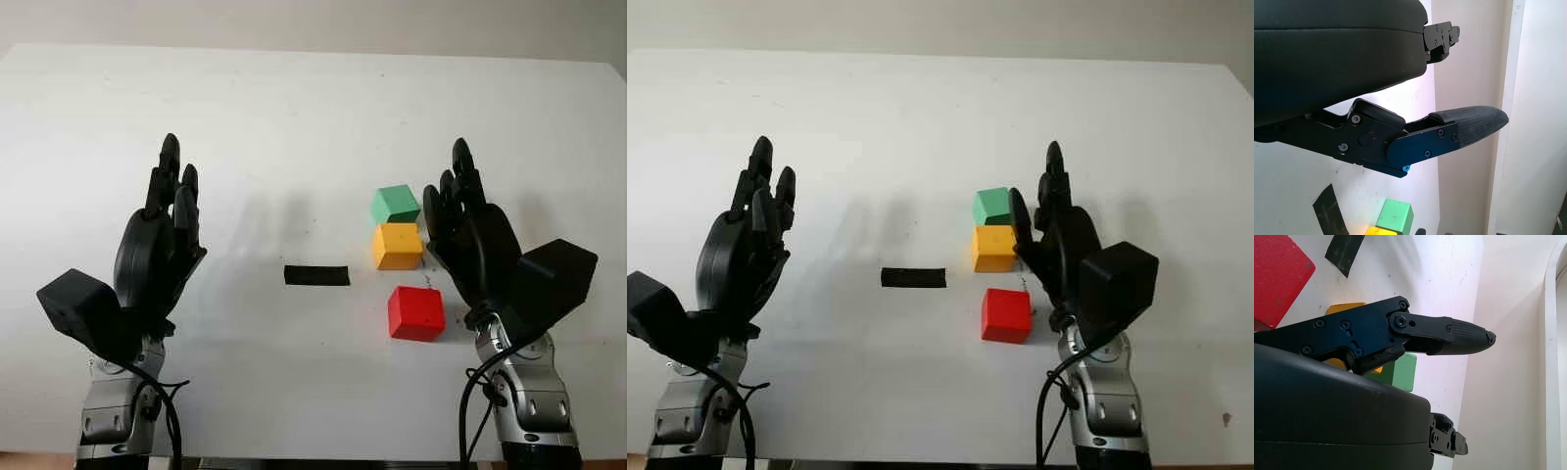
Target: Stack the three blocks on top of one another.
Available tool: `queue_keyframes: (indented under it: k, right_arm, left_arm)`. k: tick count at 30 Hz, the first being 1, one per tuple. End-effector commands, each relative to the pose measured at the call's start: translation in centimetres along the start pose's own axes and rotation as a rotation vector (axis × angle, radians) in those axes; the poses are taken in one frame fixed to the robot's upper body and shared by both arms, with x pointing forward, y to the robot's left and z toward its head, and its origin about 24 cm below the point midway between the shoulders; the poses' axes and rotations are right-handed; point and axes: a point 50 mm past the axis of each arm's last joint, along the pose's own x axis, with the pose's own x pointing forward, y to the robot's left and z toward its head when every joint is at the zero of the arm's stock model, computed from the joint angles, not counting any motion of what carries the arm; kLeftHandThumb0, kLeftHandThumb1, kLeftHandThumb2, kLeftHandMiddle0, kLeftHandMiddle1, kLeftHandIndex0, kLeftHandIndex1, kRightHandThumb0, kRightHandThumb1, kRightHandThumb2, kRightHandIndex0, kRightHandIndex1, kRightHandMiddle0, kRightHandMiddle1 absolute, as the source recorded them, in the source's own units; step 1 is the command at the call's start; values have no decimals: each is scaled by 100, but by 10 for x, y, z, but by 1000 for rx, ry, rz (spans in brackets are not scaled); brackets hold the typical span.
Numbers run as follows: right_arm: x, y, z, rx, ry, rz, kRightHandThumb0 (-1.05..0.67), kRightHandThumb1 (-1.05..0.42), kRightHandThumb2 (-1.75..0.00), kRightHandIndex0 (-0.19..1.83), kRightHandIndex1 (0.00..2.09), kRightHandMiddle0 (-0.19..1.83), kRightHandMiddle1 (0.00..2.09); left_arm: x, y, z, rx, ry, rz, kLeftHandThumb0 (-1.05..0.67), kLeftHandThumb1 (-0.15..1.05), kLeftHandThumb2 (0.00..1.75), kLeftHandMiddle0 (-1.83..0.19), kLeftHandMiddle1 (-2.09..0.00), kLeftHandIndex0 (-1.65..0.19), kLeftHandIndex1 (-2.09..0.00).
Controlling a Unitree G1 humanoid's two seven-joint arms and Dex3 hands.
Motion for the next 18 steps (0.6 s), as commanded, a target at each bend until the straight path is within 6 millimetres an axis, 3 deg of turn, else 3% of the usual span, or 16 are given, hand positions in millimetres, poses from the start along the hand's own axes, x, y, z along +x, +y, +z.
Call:
queue_keyframes:
  k: [1, 12, 14, 18]
  right_arm:
    - [1, -2, 3, -4, -12, -8, -69, -105, -50, -19, 2, -18, 6]
    - [0, -11, 7, -55, -32, -7, -68, -105, -52, -18, 4, -15, 7]
    - [3, -18, 15, -84, -71, 7, -66, -105, -51, -17, 4, -14, 7]
    - [15, -37, 52, -256, -176, 82, -67, -105, -46, -16, 5, -10, 8]
  left_arm:
    - [0, 0, 0, 2, -4, -3, -75, 105, 69, 13, -6, 15, -6]
    - [-1, -4, -1, -7, 0, 4, -75, 105, 68, 13, -6, 14, -6]
    - [-2, -5, -1, 1, 1, 9, -76, 105, 68, 13, -6, 14, -6]
    - [-1, -7, -1, 5, -1, 12, -75, 105, 69, 14, -5, 15, -5]
